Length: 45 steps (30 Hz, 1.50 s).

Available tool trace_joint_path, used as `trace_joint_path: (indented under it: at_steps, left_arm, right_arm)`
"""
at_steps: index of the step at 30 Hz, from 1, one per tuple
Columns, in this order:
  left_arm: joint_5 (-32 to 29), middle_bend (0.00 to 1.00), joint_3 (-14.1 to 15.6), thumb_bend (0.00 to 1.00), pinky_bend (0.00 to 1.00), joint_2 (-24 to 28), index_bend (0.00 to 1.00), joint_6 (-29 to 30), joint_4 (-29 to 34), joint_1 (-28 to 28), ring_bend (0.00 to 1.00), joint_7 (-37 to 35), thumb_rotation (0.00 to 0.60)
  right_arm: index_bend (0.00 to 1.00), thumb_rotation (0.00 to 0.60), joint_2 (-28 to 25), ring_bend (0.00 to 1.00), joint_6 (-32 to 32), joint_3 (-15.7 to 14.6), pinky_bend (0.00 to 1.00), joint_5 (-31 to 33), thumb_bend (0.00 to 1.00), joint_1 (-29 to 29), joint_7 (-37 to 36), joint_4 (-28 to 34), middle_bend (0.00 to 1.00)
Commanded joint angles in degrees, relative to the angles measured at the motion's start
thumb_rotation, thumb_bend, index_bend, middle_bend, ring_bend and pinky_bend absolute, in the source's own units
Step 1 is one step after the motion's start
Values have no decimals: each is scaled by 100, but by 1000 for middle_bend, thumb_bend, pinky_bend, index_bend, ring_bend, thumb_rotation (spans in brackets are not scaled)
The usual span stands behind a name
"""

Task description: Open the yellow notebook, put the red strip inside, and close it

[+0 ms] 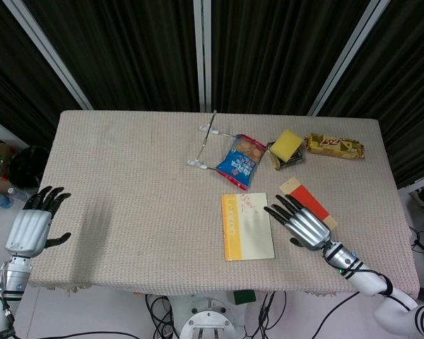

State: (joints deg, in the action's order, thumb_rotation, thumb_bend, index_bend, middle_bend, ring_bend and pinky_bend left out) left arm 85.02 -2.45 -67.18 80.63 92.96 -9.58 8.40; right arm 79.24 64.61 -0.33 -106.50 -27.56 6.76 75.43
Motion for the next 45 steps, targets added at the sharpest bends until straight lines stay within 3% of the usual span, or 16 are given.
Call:
trace_joint_path:
  at_steps: [1,15,45]
  left_arm:
    - [-17,128,1,54,199,-17,187,10,-10,11,90,-14,600]
    - [-24,128,16,54,199,-91,186,45,-106,35,90,-100,600]
    - [-29,128,73,54,199,-174,187,65,-230,97,90,-237,600]
  right_arm:
    - [63,600,267,7,124,-55,136,-79,68,-91,-61,-314,156]
    - [63,600,929,7,223,-115,136,75,68,-334,-240,-962,155]
    - [64,600,1149,7,86,-381,136,307,69,-636,-202,-1047,156]
